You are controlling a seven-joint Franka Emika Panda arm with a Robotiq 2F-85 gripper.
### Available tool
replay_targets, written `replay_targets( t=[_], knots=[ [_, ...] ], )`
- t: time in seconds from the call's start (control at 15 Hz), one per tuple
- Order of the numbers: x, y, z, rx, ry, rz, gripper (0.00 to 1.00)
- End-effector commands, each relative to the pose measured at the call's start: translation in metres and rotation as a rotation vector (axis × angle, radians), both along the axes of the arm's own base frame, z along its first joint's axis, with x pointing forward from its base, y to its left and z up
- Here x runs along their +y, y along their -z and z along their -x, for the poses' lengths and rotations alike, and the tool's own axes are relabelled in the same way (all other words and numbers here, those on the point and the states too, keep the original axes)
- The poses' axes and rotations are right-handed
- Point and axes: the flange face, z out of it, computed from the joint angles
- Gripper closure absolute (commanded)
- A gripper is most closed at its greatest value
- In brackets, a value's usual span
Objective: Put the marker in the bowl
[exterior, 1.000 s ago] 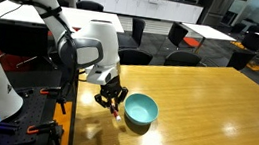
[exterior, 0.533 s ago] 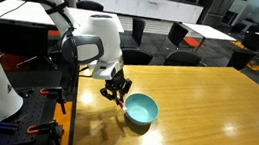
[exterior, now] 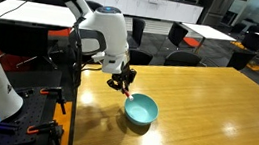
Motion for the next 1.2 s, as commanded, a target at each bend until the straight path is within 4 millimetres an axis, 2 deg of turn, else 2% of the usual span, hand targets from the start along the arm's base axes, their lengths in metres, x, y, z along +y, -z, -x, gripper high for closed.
replay_targets(
  t=[0.0, 0.4, 1.13],
  knots=[
    [-0.016, -0.018, -0.013, 0.017, -0.006, -0.022, 0.95],
    [-0.035, -0.019, -0.032, 0.059, 0.027, -0.012, 0.95],
    [-0.042, 0.012, -0.069, 0.101, 0.011, 0.029, 0.95]
  ],
)
